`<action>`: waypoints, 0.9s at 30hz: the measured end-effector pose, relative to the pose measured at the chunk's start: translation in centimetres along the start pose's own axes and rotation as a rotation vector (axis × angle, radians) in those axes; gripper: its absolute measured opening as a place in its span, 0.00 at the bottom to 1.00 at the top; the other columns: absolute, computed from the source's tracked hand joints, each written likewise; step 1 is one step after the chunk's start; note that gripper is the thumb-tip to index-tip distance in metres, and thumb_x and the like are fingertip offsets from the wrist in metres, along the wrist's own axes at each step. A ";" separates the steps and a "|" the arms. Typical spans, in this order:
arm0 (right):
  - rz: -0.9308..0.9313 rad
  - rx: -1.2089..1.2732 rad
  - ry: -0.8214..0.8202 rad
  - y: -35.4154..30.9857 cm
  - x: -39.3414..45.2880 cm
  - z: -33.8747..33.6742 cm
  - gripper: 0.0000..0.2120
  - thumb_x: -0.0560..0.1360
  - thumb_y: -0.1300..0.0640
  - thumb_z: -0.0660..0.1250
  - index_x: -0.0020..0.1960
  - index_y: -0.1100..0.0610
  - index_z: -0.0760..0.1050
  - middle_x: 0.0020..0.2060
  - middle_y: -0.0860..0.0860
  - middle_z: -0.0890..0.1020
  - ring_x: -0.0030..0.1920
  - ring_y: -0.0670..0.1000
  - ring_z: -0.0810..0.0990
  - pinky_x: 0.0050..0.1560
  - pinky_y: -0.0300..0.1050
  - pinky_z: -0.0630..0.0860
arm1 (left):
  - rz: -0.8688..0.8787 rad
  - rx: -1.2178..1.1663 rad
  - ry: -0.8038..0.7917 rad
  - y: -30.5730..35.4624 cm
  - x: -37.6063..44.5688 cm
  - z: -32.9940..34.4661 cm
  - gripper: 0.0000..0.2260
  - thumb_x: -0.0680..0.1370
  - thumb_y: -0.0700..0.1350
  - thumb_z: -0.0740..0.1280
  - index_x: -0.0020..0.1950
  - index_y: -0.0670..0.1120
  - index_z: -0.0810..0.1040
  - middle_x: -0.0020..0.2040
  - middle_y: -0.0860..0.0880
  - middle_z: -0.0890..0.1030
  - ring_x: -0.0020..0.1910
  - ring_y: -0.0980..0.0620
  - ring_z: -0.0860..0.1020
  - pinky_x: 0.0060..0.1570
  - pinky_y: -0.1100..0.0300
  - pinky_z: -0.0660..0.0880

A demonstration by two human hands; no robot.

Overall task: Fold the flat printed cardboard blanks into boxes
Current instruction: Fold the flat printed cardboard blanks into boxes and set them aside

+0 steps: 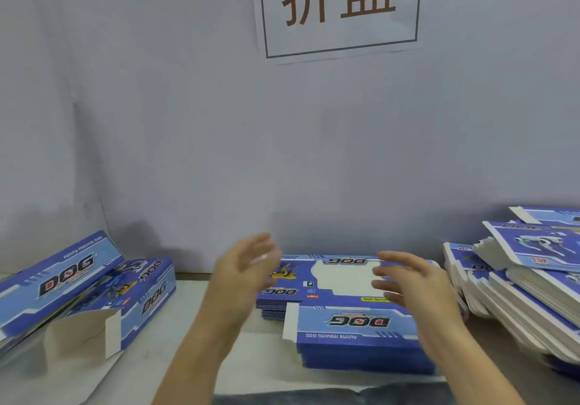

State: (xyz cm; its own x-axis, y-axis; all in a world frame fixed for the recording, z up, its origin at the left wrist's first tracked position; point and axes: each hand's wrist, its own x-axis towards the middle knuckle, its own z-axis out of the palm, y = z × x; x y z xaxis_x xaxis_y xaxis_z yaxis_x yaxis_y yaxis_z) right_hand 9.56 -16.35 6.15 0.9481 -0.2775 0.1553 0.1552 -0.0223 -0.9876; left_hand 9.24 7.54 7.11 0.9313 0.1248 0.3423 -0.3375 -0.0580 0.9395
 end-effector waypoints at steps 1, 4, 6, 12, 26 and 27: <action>-0.080 -0.160 -0.059 0.2 -0.2 0.5 0.10 0.80 0.62 0.65 0.55 0.51 0.81 0.51 0.51 0.85 0.52 0.52 0.84 0.43 0.41 0.78 | -0.002 0.223 -0.058 -0.6 -0.1 0.5 0.14 0.77 0.46 0.73 0.61 0.57 0.78 0.63 0.54 0.81 0.57 0.62 0.80 0.56 0.61 0.78; -0.221 -0.609 -0.290 1.3 -0.8 1.4 0.16 0.77 0.48 0.70 0.64 0.39 0.74 0.67 0.39 0.74 0.70 0.45 0.71 0.66 0.46 0.71 | -0.052 0.628 -0.322 -2.7 -0.8 1.8 0.26 0.78 0.55 0.70 0.75 0.60 0.67 0.72 0.65 0.65 0.70 0.62 0.68 0.70 0.60 0.70; -0.132 -0.852 -0.545 1.7 -1.0 1.7 0.29 0.73 0.37 0.71 0.71 0.35 0.66 0.76 0.37 0.62 0.78 0.46 0.58 0.78 0.56 0.56 | -0.136 0.759 -0.508 -3.3 -1.4 2.4 0.34 0.75 0.61 0.71 0.78 0.61 0.60 0.73 0.66 0.60 0.74 0.61 0.60 0.72 0.61 0.64; -0.092 -1.010 -0.600 0.7 -1.1 1.7 0.25 0.75 0.45 0.73 0.70 0.37 0.71 0.76 0.39 0.64 0.76 0.49 0.60 0.75 0.55 0.60 | -0.172 0.925 -0.511 -3.4 -1.1 2.6 0.30 0.76 0.55 0.73 0.77 0.60 0.67 0.80 0.59 0.60 0.77 0.54 0.59 0.72 0.57 0.65; -0.348 -0.878 -0.450 0.0 -0.6 1.4 0.12 0.83 0.50 0.62 0.63 0.44 0.80 0.58 0.44 0.81 0.56 0.45 0.77 0.56 0.42 0.75 | 0.176 0.564 -0.167 -2.5 -0.7 2.2 0.18 0.73 0.55 0.75 0.58 0.69 0.73 0.59 0.69 0.75 0.59 0.70 0.73 0.50 0.78 0.70; -0.402 -0.868 -0.405 0.0 -0.5 1.4 0.13 0.83 0.50 0.61 0.63 0.44 0.80 0.56 0.44 0.82 0.55 0.46 0.77 0.55 0.44 0.77 | 0.224 0.505 -0.099 -2.2 -0.7 2.2 0.22 0.71 0.56 0.76 0.60 0.69 0.70 0.59 0.70 0.73 0.58 0.74 0.71 0.50 0.78 0.71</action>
State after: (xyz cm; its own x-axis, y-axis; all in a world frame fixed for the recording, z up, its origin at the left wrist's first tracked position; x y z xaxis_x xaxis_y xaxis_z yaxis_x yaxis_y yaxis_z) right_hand 9.44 -14.85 6.12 0.9178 0.2430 0.3139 0.3793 -0.7703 -0.5127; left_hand 9.62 5.35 4.79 0.8610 -0.0372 0.5073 -0.4438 -0.5423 0.7134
